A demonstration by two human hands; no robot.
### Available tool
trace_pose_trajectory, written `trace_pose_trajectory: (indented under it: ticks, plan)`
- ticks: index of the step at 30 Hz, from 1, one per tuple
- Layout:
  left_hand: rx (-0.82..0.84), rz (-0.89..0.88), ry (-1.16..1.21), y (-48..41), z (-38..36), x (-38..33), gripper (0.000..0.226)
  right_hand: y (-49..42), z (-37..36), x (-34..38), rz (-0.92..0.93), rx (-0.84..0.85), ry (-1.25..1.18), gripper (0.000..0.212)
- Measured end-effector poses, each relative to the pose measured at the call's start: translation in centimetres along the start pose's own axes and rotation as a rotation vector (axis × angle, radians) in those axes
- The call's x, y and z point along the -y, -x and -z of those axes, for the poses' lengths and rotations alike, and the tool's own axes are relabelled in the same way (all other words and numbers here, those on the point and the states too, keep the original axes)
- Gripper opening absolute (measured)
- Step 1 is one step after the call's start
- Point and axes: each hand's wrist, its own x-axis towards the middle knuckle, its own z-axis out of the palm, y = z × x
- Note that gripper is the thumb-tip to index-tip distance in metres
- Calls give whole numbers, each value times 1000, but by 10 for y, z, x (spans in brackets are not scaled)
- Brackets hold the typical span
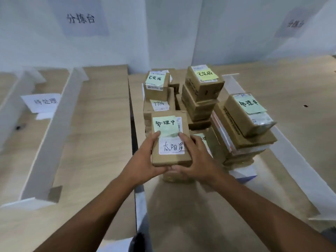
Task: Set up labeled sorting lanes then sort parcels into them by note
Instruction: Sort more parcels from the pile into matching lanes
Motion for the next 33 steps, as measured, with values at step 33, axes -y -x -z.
trace_pose_trajectory:
  ticks: [33]
  plan:
    - [-610, 302, -272, 477, 504, 176, 120, -87, -464, 542, 651, 398, -133, 110]
